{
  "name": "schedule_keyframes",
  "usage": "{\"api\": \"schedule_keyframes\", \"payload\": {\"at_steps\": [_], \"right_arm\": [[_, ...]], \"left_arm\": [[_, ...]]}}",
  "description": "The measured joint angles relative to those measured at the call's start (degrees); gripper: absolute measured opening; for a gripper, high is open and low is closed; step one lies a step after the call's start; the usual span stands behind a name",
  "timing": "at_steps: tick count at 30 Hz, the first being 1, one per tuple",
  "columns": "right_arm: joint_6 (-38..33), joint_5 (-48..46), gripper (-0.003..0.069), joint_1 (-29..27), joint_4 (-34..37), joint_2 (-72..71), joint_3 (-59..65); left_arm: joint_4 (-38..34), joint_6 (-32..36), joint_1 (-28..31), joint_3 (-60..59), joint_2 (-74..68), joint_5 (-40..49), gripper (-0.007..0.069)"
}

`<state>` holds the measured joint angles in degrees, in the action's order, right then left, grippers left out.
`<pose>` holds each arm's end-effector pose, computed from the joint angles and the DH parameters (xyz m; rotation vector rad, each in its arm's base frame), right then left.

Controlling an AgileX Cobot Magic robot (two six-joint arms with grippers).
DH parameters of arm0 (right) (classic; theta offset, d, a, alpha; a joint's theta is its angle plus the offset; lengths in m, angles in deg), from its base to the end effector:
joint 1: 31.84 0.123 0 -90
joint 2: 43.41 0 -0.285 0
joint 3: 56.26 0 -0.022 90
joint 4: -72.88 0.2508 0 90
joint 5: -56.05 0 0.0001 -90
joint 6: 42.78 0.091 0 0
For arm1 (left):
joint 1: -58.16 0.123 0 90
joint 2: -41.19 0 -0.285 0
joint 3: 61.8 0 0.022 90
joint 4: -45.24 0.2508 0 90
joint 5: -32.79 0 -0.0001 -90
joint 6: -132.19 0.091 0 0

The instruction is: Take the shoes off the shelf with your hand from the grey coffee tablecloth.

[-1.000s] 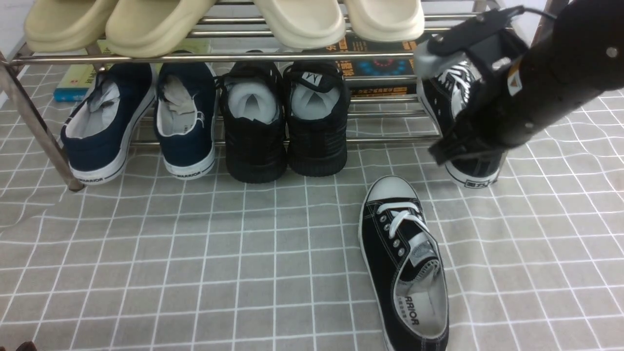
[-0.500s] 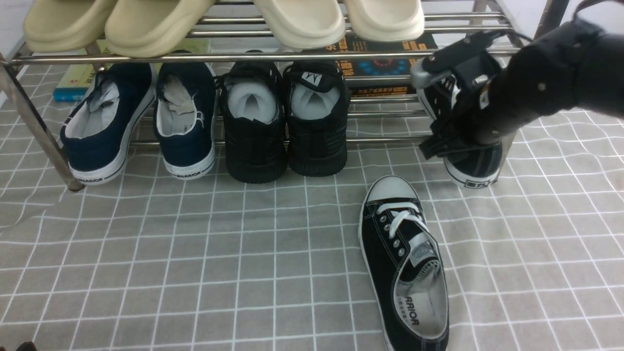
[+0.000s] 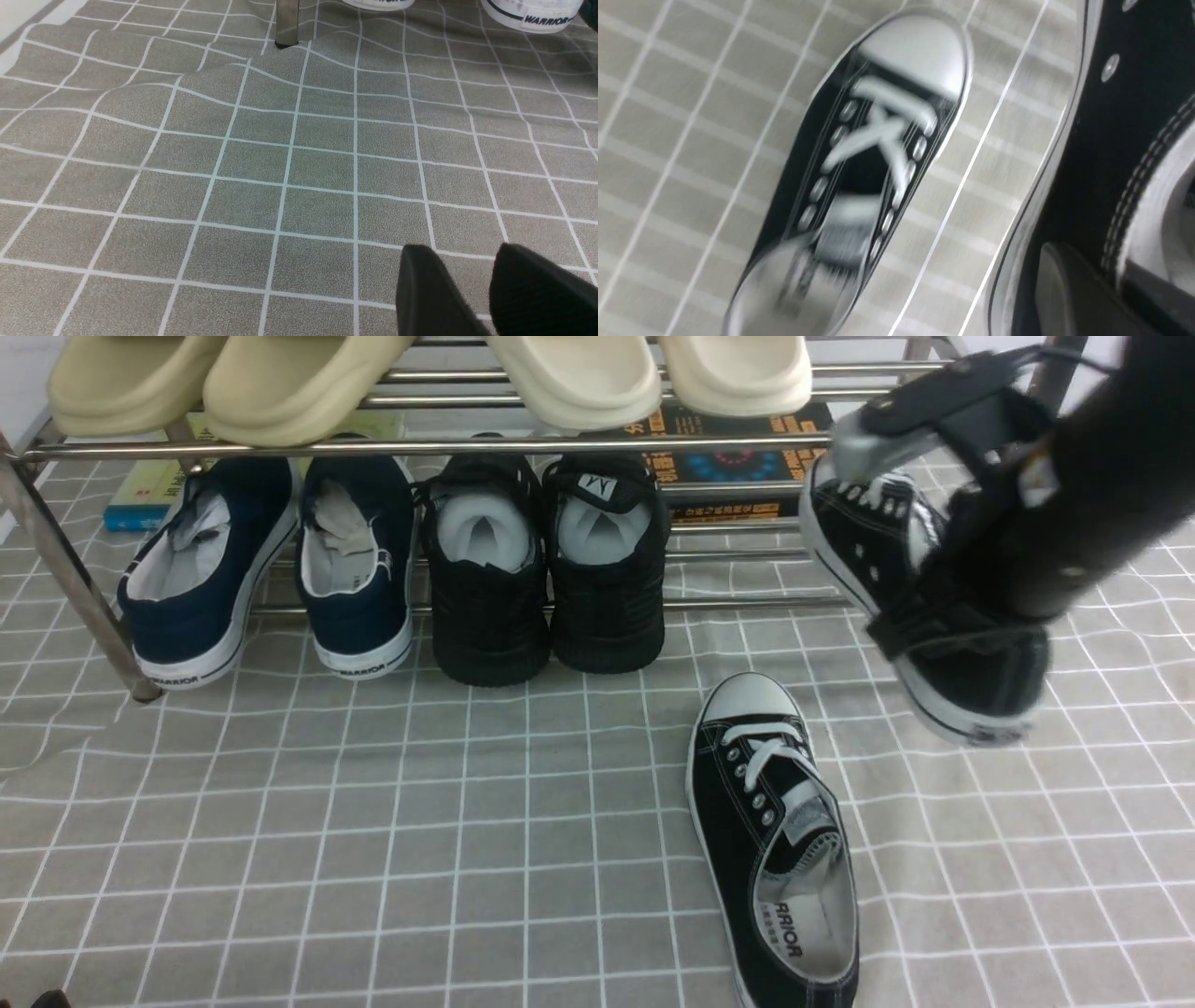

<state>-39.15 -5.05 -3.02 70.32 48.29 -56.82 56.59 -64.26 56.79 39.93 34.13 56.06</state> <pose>0.2663 0.1424 0.3444 -0.5958 2.5939 0.1269 0.0516 0.0059 0.1720 -0.1294 1.8829 -0.0145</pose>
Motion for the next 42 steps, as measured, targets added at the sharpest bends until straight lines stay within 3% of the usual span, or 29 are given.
{"api": "schedule_keyframes", "payload": {"at_steps": [5, 13, 25, 31, 32, 35, 36, 39, 42], "right_arm": [[0.38, 1.4, 0.0004, 0.0, 3.78, -5.89, 10.69], [0.9, 18.81, 0.0006, 0.0, 4.64, -6.66, 26.95], [1.03, 27.18, 0.0028, 0.0, 4.94, -3.7, 29.42], [0.98, 29.14, 0.0124, 0.0, 9.54, -1.98, 29.42], [0.98, 28.94, 0.0188, 0.0, 12.01, -2.26, 29.1], [0.98, 27.02, 0.0262, 0.0, 13.95, -2.81, 27.93], [0.98, 23.51, 0.0323, 0.0, 14.68, -4.13, 25.8], [1.27, 16.39, 0.0358, 0.0, 15.29, -6.54, 21.64], [1.38, 10.6, 0.0344, 0.0, 15.35, -8.82, 17.74]], "left_arm": [[0.0, 0.0, 0.0, 0.0, 0.0, 0.0, 0.024], [0.0, 0.0, 0.0, 0.0, 0.0, 0.0, 0.024], [0.0, 0.0, 0.0, 0.0, 0.0, 0.0, 0.024], [0.0, 0.0, 0.0, 0.0, 0.0, 0.0, 0.024], [0.0, 0.0, 0.0, 0.0, 0.0, 0.0, 0.024], [0.0, 0.0, 0.0, 0.0, 0.0, 0.0, 0.024], [0.0, 0.0, 0.0, 0.0, 0.0, 0.0, 0.024], [0.0, 0.0, 0.0, 0.0, 0.0, 0.0, 0.024], [0.0, 0.0, 0.0, 0.0, 0.0, 0.0, 0.024]]}}
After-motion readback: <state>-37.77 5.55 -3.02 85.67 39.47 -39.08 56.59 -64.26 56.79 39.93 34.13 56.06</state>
